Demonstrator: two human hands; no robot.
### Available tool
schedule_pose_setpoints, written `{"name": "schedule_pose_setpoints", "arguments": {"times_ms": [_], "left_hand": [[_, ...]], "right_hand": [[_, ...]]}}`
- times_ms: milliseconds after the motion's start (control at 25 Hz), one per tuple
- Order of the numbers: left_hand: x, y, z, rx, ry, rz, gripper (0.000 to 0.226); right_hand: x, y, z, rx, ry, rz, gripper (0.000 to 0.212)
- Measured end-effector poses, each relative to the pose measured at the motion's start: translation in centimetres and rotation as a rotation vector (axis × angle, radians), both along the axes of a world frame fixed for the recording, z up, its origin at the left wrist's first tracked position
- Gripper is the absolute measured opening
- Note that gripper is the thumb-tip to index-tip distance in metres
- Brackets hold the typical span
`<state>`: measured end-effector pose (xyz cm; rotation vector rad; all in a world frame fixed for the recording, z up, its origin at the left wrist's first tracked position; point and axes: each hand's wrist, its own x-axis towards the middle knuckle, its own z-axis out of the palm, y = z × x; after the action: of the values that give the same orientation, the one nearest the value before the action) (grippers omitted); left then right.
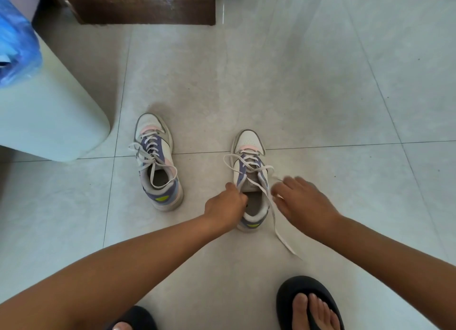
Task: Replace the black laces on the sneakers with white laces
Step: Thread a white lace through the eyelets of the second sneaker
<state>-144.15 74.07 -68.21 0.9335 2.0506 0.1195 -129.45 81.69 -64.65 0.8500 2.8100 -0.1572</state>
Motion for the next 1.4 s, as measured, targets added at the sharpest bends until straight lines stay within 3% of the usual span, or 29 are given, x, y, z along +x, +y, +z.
{"name": "schedule_pose_setpoints", "arguments": {"times_ms": [80, 240, 320, 480, 600, 720, 840, 960, 1080, 1160, 1400], "left_hand": [[0.0, -0.1, -0.1, 0.015, 0.02, -0.03, 0.016], [-0.2, -0.2, 0.1, 0.029, 0.03, -0.084, 0.026], [-0.2, -0.2, 0.0, 0.018, 0.041, -0.083, 0.025], [-0.1, 0.0, -0.2, 0.005, 0.023, -0.058, 0.017], [-0.3, 0.2, -0.3, 0.006, 0.048, -0.047, 0.023], [-0.1, 0.1, -0.2, 0.013, 0.059, -0.048, 0.021], [0.0, 0.1, -0.1, 0.008, 0.052, -0.053, 0.015], [-0.3, 0.3, -0.1, -0.003, 0.047, -0.064, 0.016], [-1.0, 0.4, 0.0, 0.032, 0.091, -0.126, 0.023], [-1.3, 0.7, 0.3, 0.067, 0.134, -0.159, 0.029], [-1.4, 1.4, 0.6, 0.081, 0.156, -0.167, 0.036]], "right_hand": [[-3.5, 0.1, -0.3, 0.069, 0.123, -0.027, 0.024], [-5.6, 0.4, -1.8, 0.103, -0.002, 0.029, 0.033], [-4.6, 0.0, -1.8, 0.064, 0.039, 0.12, 0.034], [-0.4, -1.5, 0.0, -0.082, -0.012, 0.347, 0.047], [1.7, -2.5, 1.6, -0.171, -0.089, 0.284, 0.043], [2.1, -4.5, 2.2, -0.453, -0.161, 0.329, 0.01], [1.5, -5.4, 2.3, -0.621, -0.209, 0.309, 0.019], [-0.1, -3.7, 3.1, -0.682, -0.195, 0.123, 0.023], [-1.6, 0.5, 1.4, -0.424, 0.068, -0.181, 0.024], [-2.5, 3.0, -0.5, -0.229, 0.116, -0.252, 0.029], [-4.0, 4.5, -3.1, 0.073, 0.145, 0.093, 0.032]]}}
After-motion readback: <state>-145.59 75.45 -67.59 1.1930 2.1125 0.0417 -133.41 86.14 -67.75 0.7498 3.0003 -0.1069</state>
